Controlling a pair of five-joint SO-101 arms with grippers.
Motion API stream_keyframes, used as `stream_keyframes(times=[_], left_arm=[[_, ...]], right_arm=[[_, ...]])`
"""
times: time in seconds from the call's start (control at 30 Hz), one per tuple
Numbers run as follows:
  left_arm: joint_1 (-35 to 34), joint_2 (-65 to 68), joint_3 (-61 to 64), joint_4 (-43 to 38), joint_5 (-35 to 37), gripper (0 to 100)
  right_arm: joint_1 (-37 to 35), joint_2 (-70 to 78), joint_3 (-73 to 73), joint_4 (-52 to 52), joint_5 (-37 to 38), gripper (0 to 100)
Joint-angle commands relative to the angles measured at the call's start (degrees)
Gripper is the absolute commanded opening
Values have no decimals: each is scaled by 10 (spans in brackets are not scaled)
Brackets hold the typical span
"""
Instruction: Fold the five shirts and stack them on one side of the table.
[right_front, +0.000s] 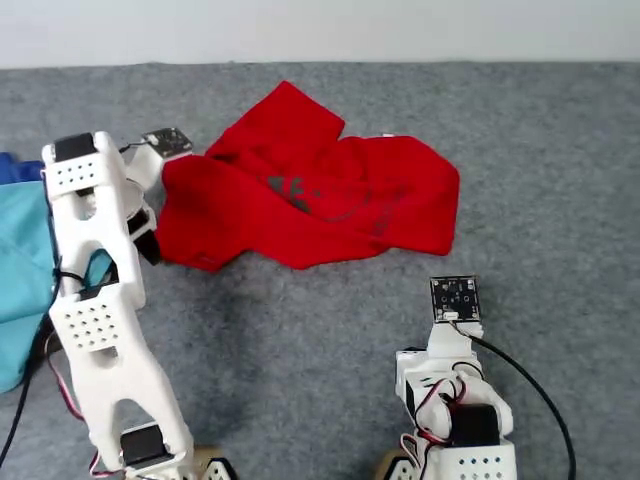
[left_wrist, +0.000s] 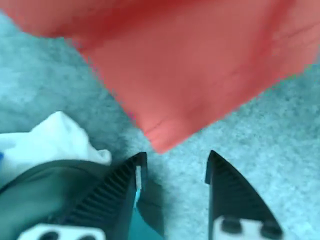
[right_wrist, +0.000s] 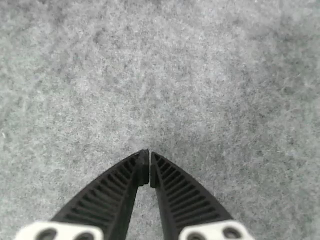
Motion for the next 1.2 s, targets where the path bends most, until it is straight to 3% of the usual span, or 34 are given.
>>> stream_keyframes(times=[0.0, 0.6, 0.8, 1.17], left_arm=[[1, -42, 3, 12, -9, 202], [31, 32, 0, -25, -6, 199], [18, 69, 0, -84, 38, 198], [32, 75, -1, -89, 54, 15]], right_arm=[[-1, -2, 10, -4, -3, 9], [-1, -2, 10, -4, -3, 9], [-1, -2, 10, -4, -3, 9], [-1, -2, 10, -4, -3, 9]])
